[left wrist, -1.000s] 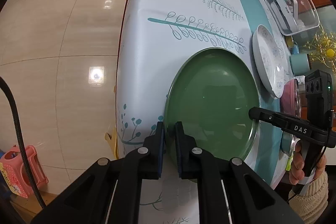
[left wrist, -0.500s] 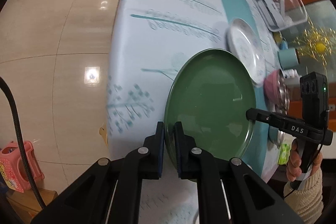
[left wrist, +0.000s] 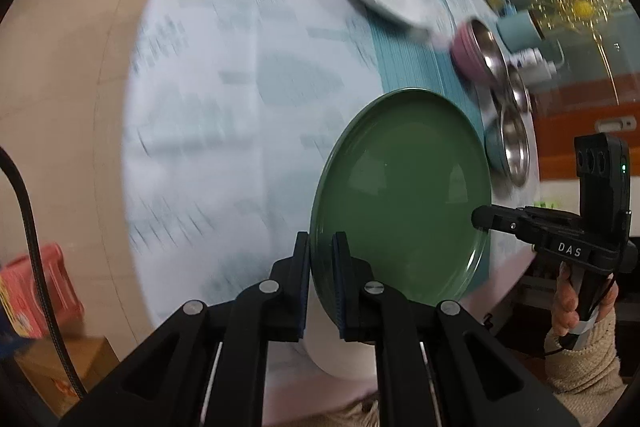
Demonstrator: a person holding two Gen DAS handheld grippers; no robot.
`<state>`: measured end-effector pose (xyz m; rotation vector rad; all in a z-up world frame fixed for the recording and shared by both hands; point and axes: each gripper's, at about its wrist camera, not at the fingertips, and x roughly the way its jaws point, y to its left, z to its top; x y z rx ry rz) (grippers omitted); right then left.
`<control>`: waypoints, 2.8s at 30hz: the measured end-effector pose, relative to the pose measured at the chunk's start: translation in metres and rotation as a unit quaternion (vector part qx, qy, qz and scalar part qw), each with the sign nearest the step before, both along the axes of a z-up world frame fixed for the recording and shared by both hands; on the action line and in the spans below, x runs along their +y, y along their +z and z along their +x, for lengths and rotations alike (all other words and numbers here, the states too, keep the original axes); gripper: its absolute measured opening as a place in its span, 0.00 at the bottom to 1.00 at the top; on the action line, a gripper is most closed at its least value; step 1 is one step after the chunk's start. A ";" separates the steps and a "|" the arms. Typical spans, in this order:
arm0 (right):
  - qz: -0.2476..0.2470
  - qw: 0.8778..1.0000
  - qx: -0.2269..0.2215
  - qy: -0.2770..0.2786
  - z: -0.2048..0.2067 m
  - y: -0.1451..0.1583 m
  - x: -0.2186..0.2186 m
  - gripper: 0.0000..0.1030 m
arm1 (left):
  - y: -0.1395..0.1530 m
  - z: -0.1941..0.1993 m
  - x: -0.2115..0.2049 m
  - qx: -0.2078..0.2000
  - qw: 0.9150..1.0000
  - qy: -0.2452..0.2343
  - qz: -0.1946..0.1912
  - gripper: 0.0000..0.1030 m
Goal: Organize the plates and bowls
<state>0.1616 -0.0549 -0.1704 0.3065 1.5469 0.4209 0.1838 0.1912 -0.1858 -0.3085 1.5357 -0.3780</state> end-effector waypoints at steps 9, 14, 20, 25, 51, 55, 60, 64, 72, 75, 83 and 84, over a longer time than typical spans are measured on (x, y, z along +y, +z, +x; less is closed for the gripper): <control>0.000 1.000 0.018 0.000 -0.079 -0.024 -0.044 0.06 | -0.038 -0.083 -0.032 0.037 0.999 0.016 0.007 0.07; -0.008 1.000 0.028 -0.004 -0.092 -0.040 -0.054 0.06 | -0.044 -0.108 -0.046 0.025 0.999 0.017 0.036 0.09; -0.007 1.000 0.029 0.002 -0.097 -0.053 -0.054 0.06 | -0.050 -0.115 -0.057 0.013 0.998 0.031 0.055 0.09; -0.009 1.000 0.028 0.006 -0.096 -0.058 -0.049 0.06 | -0.058 -0.108 -0.056 0.011 0.997 0.045 0.066 0.10; -0.041 0.999 0.022 0.006 -0.094 -0.065 -0.034 0.20 | -0.072 -0.098 -0.065 0.008 0.998 0.034 0.057 0.47; -0.065 0.998 0.011 0.017 -0.098 -0.060 -0.027 0.22 | -0.069 -0.103 -0.069 0.007 0.998 0.030 0.062 0.55; -0.071 0.997 -0.014 0.024 -0.103 -0.047 -0.025 0.29 | -0.052 -0.107 -0.073 -0.023 0.997 0.035 0.064 0.69; -0.072 0.997 -0.030 0.023 -0.104 -0.035 -0.026 0.29 | -0.040 -0.109 -0.072 -0.033 0.997 0.049 0.059 0.71; -0.057 0.997 -0.053 0.030 -0.116 -0.014 -0.031 0.29 | -0.007 -0.125 -0.073 -0.066 0.994 0.063 0.061 0.71; -0.053 0.996 -0.064 0.037 -0.122 -0.005 -0.035 0.29 | 0.010 -0.134 -0.079 -0.087 0.992 0.063 0.068 0.71; -0.041 0.993 -0.096 0.047 -0.135 0.020 -0.056 0.29 | 0.051 -0.155 -0.106 -0.142 0.984 0.059 0.090 0.74; -0.043 0.993 -0.101 0.050 -0.136 0.023 -0.059 0.29 | 0.054 -0.158 -0.109 -0.145 0.983 0.057 0.096 0.74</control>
